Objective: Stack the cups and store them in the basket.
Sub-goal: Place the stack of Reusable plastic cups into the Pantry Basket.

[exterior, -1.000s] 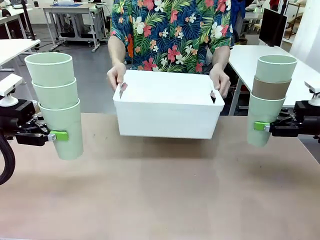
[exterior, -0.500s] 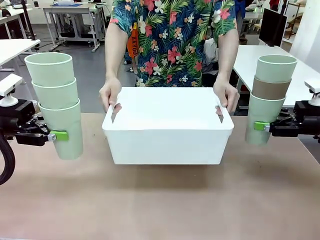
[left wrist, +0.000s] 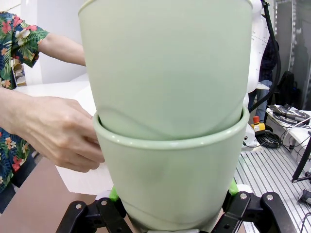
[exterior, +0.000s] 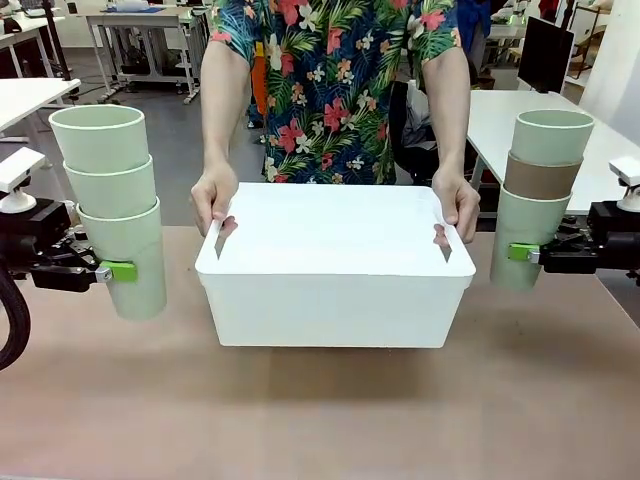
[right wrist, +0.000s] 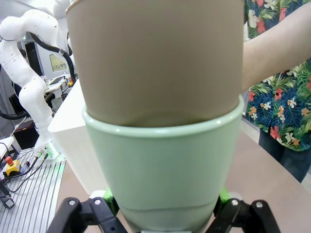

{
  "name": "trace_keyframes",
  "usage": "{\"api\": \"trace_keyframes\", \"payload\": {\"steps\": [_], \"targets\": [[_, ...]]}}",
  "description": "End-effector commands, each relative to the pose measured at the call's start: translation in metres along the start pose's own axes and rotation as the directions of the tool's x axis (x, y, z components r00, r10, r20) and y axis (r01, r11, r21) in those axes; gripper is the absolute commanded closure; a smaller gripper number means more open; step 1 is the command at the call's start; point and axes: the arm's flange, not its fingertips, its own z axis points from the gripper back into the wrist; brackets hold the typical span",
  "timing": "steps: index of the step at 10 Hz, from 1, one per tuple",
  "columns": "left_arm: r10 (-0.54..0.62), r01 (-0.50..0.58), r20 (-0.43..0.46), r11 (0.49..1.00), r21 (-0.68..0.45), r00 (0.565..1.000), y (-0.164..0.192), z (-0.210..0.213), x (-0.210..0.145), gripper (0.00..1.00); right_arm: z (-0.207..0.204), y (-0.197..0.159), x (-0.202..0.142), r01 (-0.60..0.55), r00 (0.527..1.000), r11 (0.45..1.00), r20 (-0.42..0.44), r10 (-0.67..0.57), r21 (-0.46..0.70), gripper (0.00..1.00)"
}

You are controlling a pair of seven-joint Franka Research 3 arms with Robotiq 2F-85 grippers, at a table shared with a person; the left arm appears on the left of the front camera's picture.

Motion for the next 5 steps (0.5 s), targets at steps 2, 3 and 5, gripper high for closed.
{"api": "trace_keyframes", "payload": {"steps": [2, 3, 5], "targets": [[0.006, -0.006, 0.0, 1.0, -0.004, 1.0, -0.0011, -0.0011, 0.0052, 0.14, 0.0004, 0.0004, 0.0033, -0.009, 1.0, 1.0, 0.003, 0.009, -0.003, 0.15], [0.006, -0.006, 0.0, 1.0, -0.004, 1.0, -0.0011, -0.0011, 0.0052, 0.14, 0.0004, 0.0004, 0.0033, -0.009, 1.0, 1.0, 0.003, 0.009, -0.003, 0.15], [0.006, -0.006, 0.0, 1.0, -0.004, 1.0, -0.0011, -0.0011, 0.0052, 0.14, 0.0004, 0.0004, 0.0033, -0.009, 1.0, 1.0, 0.003, 0.009, -0.003, 0.15]]}}
